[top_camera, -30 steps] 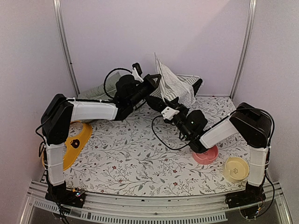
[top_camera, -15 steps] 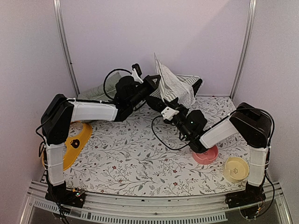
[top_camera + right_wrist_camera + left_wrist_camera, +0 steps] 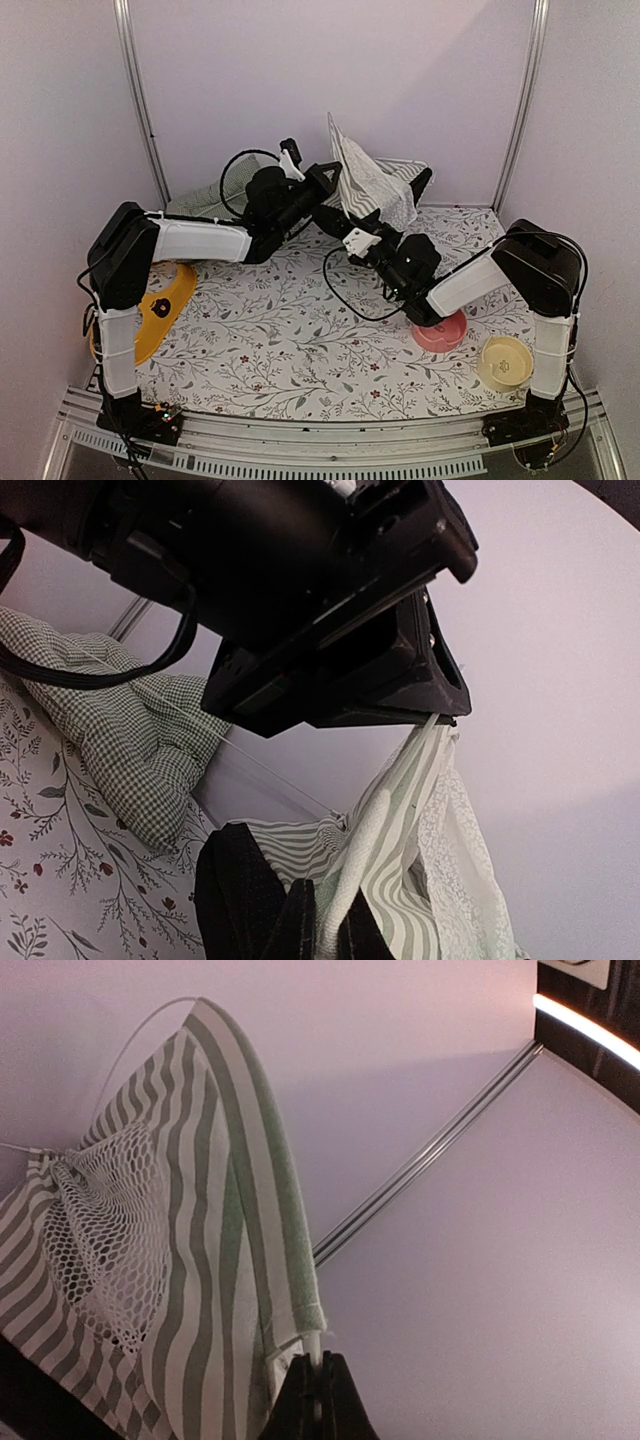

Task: Set up the pet tent
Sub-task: Insert the tent pole into the pole socket of the pet tent.

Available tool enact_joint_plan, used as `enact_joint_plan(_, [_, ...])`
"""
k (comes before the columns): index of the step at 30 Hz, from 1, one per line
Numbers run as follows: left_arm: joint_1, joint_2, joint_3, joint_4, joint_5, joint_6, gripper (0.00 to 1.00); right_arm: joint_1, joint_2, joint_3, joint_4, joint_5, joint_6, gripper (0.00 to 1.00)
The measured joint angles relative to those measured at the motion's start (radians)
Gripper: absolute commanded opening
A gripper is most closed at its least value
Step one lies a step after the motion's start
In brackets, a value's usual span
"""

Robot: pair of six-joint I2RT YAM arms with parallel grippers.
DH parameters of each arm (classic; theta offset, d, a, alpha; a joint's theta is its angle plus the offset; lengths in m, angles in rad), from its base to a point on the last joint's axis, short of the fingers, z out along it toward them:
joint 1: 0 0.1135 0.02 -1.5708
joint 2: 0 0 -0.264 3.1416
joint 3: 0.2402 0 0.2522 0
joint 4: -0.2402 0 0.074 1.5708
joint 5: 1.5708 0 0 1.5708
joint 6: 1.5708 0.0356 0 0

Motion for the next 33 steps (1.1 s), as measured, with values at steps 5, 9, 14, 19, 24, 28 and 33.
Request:
enact_joint_plan(5, [0.000,0.000,-0.016,0.023,-0.003,0.011,0.00,0.000,0.000,0.004,-0.016,0.000,0.006,0.00])
enact_joint_plan(9, [0.000,-0.001,-0.040,0.059,-0.005,0.027,0.00,0.000,0.000,0.004,-0.028,-0.001,0.012,0.00])
enact_joint_plan(14, [0.000,-0.001,-0.063,0.101,-0.005,0.049,0.00,0.000,0.000,0.005,-0.037,-0.002,0.018,0.00])
enact_joint_plan(19, [0.000,-0.001,-0.071,0.125,-0.005,0.068,0.00,0.000,-0.002,0.011,-0.048,-0.008,0.042,0.00])
enact_joint_plan(24, [-0.001,-0.001,-0.072,0.133,-0.007,0.082,0.00,-0.003,-0.018,0.011,-0.071,-0.030,0.080,0.00])
enact_joint_plan(28, [-0.006,-0.001,-0.072,0.142,-0.011,0.097,0.00,-0.016,-0.047,-0.004,-0.089,-0.093,0.110,0.00])
enact_joint_plan(33, [-0.016,-0.001,-0.071,0.159,-0.018,0.108,0.00,-0.056,-0.106,-0.033,-0.124,-0.222,0.173,0.00])
